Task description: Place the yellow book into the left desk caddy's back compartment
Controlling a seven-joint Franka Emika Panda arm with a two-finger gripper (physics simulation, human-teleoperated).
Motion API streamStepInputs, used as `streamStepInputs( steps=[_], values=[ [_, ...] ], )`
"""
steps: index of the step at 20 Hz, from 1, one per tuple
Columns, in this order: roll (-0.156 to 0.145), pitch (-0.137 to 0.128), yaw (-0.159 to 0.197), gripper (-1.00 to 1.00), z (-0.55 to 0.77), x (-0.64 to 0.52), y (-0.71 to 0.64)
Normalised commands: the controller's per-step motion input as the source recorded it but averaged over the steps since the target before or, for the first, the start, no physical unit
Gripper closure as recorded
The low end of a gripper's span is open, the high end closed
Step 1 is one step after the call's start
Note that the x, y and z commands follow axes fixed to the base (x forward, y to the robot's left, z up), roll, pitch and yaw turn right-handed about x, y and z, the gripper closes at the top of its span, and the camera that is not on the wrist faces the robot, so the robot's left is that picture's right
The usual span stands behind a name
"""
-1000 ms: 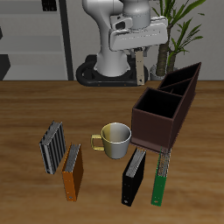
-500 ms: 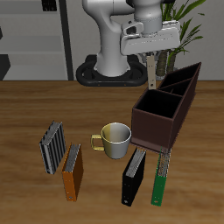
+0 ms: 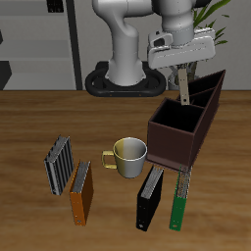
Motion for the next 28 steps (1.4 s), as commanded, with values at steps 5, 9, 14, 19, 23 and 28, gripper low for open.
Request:
streamStepInputs(
  steps=[5, 9, 14, 19, 23, 28],
  values=[
    [0.037, -0.001, -0.028, 1.00, 0.00, -0.11, 0.22],
    [0.026, 0.015, -0.019, 1.00, 0.03, -0.05, 0.20],
    [0.016, -0.009, -0.009, 1.00, 0.05, -0.05, 0.13],
    [0.011, 0.016, -0.030, 1.00, -0.04, -0.02, 0.05],
    [0.002, 0.017, -0.045, 1.00, -0.08, -0.01, -0.01],
    [0.008, 0.018, -0.012, 1.00, -0.12, 0.03, 0.04]
  ],
)
